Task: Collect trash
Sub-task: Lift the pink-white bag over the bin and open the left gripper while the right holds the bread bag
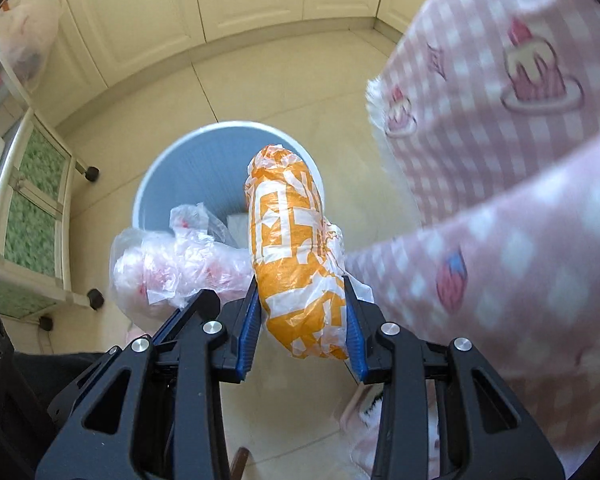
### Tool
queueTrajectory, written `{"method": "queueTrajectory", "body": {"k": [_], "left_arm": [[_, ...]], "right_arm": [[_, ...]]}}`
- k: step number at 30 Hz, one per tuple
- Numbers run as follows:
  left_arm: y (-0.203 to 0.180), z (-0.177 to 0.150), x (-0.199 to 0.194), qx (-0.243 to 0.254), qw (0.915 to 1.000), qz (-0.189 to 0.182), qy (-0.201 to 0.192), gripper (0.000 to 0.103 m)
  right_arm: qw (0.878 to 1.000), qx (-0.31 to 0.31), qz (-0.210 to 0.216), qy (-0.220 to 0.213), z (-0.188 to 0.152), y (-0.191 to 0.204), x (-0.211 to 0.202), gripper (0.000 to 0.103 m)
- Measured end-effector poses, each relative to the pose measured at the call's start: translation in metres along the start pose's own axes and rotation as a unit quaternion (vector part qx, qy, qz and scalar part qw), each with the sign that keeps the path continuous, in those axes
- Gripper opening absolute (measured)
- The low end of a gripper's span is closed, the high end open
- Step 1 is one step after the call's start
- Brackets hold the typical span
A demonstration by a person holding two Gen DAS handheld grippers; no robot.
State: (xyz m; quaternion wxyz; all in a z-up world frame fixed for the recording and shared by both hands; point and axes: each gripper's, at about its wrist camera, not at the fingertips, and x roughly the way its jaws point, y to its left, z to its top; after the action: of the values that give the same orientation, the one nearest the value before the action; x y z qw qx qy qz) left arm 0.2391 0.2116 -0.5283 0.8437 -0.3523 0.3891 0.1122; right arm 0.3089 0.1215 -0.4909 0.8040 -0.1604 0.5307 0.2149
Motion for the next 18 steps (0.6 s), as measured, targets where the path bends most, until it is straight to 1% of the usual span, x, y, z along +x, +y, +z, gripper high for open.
{"method": "queueTrajectory", "body": {"k": [1,3,6,9,10,11,12,13,14,15,16,17,18], "left_arm": [[0.005,0.004,0.005,0.003,1.0,0.003,-0.003,0.001],[0.013,0.014,0.002,0.009,0.9999,0.007,-0.007,0.001],[0.012,0.028,0.006,0.018,0.9996,0.019,-0.014,0.002],[0.011,0.047,0.011,0.038,0.9983,0.037,-0.022,0.003],[0.012,0.051,0.013,0.041,0.9981,0.04,-0.022,0.008],[0.013,0.055,0.015,0.04,0.998,0.045,-0.022,0.022],[0.015,0.06,0.016,0.037,0.9974,0.056,-0.026,0.033],[0.016,0.062,0.017,0.036,0.997,0.061,-0.03,0.051],[0.017,0.064,0.016,0.036,0.9967,0.062,-0.039,0.058],[0.018,0.066,0.015,0.038,0.9964,0.061,-0.045,0.06],[0.018,0.067,0.016,0.042,0.996,0.063,-0.047,0.065],[0.02,0.068,0.018,0.044,0.9957,0.068,-0.045,0.067],[0.02,0.068,0.019,0.046,0.9956,0.069,-0.042,0.067]], "right_arm": [[1.0,-0.003,0.001,-0.004,0.005,0.002,0.003,0.035],[1.0,-0.007,0.001,-0.011,0.014,0.004,0.002,0.035],[1.0,-0.004,-0.002,-0.025,0.041,0.002,-0.002,0.035],[0.999,0.003,-0.007,-0.038,0.046,-0.001,-0.013,0.035],[0.999,0.006,-0.012,-0.043,0.05,-0.003,-0.014,0.035],[0.999,0.011,-0.011,-0.046,0.054,-0.005,-0.015,0.035],[0.999,0.014,-0.012,-0.048,0.057,-0.007,-0.015,0.035],[0.999,0.015,-0.015,-0.05,0.06,-0.008,-0.014,0.035],[0.999,0.015,-0.014,-0.05,0.063,-0.009,-0.013,0.035],[0.999,0.015,-0.014,-0.051,0.065,-0.01,-0.012,0.035],[0.999,0.013,-0.015,-0.048,0.067,-0.01,-0.011,0.035],[0.999,0.012,-0.013,-0.047,0.068,-0.009,-0.011,0.035],[0.999,0.01,-0.012,-0.047,0.069,-0.008,-0.01,0.035]]}}
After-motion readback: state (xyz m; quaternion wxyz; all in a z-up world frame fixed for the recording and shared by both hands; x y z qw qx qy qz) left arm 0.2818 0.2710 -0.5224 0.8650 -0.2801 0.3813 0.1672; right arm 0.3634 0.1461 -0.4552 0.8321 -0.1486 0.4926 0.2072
